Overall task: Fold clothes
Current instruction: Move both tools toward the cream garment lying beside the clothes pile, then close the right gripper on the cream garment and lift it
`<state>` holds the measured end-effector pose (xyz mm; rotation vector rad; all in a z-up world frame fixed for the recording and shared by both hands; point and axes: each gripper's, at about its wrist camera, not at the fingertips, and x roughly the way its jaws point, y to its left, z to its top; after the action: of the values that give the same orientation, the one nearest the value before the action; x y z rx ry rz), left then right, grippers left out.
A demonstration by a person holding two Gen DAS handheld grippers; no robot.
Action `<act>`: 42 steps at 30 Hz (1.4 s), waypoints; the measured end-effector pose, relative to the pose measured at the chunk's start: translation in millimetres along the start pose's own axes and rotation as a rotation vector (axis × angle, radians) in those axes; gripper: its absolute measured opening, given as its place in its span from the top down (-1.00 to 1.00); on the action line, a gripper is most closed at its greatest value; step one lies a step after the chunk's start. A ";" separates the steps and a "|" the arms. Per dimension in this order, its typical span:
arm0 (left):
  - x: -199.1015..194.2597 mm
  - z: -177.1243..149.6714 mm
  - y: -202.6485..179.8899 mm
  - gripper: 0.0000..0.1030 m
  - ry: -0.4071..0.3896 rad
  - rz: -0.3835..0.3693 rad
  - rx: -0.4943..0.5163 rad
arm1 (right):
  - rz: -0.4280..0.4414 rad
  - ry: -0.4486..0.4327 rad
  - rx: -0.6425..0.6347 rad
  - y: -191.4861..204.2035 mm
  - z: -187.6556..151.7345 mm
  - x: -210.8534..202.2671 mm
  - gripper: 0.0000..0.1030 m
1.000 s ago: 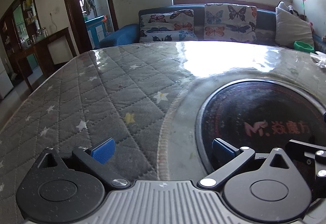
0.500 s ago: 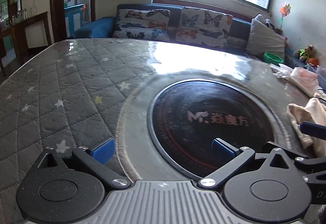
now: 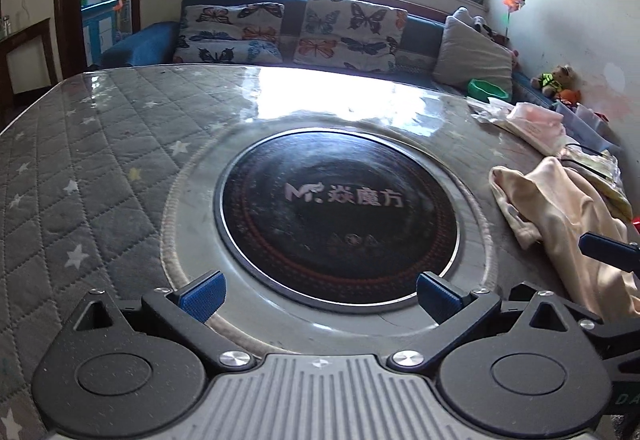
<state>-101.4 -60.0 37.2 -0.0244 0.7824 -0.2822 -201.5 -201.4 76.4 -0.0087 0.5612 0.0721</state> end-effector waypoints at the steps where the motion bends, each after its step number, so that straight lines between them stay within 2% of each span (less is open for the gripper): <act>1: -0.5 -1.5 -2.7 -1.00 0.003 -0.007 0.006 | -0.005 -0.005 0.003 -1.8 -2.2 -4.8 -1.00; 8: 0.3 -8.4 -19.9 -1.00 0.038 -0.048 0.029 | -0.038 -0.027 0.036 -14.8 -18.6 -36.2 -1.00; 17: 4.4 -12.1 -41.2 -1.00 0.065 -0.052 0.084 | -0.095 -0.068 0.097 -35.5 -27.8 -56.5 -1.00; 26: 9.2 -5.1 -44.8 -1.00 0.070 -0.055 0.085 | -0.157 -0.047 0.178 -72.8 -19.2 -51.9 -0.96; 34: 17.6 2.1 -47.5 -1.00 0.079 -0.045 0.099 | -0.186 -0.008 0.225 -98.8 -15.4 -26.9 -0.81; 37: 19.9 6.6 -52.7 -1.00 0.076 -0.046 0.116 | -0.189 0.005 0.239 -107.0 -13.4 -17.5 -0.70; 42: 19.7 20.1 -66.0 -1.00 0.044 -0.060 0.153 | -0.182 0.029 0.257 -121.0 -12.7 0.4 -0.41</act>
<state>-90.0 -130.3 46.1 0.1031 0.8033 -0.4000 -199.3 -322.4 64.1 0.1895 0.5930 -0.1784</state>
